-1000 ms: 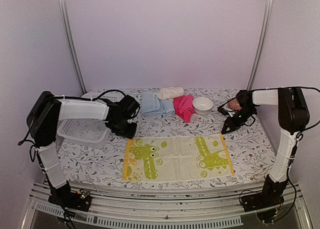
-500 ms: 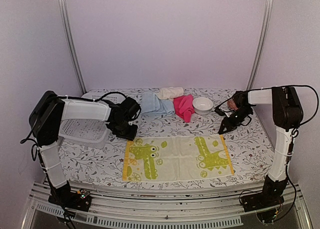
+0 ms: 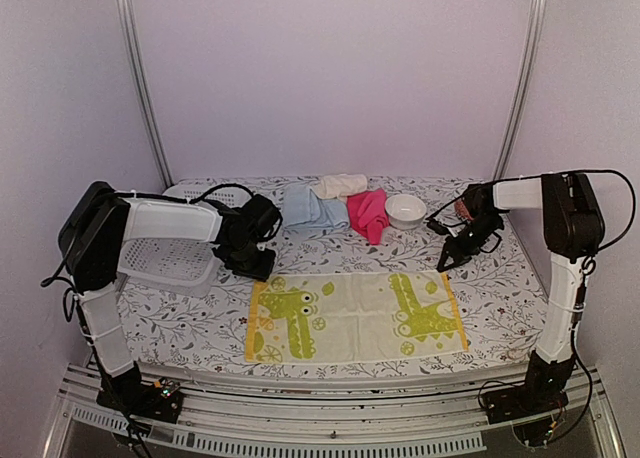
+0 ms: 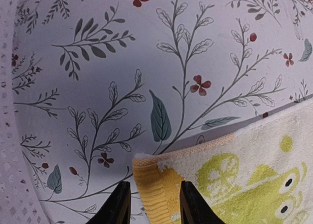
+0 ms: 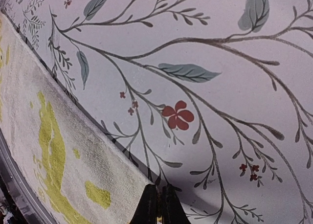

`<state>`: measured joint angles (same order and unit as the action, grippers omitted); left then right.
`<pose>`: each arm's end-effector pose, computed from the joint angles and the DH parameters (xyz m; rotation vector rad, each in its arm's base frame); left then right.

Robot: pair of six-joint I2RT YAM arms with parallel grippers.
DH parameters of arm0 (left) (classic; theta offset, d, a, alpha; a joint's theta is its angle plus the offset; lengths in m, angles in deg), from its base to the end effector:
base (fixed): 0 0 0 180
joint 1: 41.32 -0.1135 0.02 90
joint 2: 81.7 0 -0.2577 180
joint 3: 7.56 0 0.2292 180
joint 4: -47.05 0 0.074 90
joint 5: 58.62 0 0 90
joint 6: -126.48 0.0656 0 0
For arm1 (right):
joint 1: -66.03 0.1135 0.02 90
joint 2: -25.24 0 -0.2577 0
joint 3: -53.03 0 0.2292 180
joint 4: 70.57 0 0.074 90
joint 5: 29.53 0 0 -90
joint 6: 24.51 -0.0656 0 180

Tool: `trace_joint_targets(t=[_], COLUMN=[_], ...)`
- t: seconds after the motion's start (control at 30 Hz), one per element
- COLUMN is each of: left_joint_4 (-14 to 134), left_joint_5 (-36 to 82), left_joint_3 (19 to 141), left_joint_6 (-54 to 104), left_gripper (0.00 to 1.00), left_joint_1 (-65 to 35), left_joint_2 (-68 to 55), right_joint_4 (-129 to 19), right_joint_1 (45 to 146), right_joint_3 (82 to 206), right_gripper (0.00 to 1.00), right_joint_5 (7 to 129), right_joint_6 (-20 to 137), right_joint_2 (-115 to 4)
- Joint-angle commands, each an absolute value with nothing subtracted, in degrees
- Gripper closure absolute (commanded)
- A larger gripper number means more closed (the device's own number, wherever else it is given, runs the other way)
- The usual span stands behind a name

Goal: Roll the towels
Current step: Pick up the towel from the center of the board.

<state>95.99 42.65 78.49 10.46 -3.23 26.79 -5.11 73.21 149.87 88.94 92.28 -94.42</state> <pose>0.2895 -0.2106 0.1393 0.2461 2.7526 -0.0093 0.3560 0.0764 0.1169 -0.8697 2.8089 0.7275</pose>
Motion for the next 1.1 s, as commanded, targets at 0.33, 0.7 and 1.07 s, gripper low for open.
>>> trace_joint_targets(t=[0.33,0.7,1.07], left_joint_4=[91.6,87.8,90.6], left_joint_5=[40.0,35.4,39.3], left_joint_3=[78.8,82.0,83.8], left_joint_6=[10.2,10.3,10.1], left_gripper=[0.56,0.57,0.68], left_joint_1=[-3.9,-4.8,-5.0], left_joint_2=[25.6,30.3,35.0], right_joint_4=[-5.7,-5.3,-5.4], right_joint_1=[69.6,69.6,69.6], right_joint_3=[153.5,154.5,154.2], right_gripper=[0.97,0.97,0.96], right_joint_5=[80.5,82.6,83.4], right_joint_6=[93.3,92.9,93.0], right_joint_2=[-93.2,-93.5,-93.9])
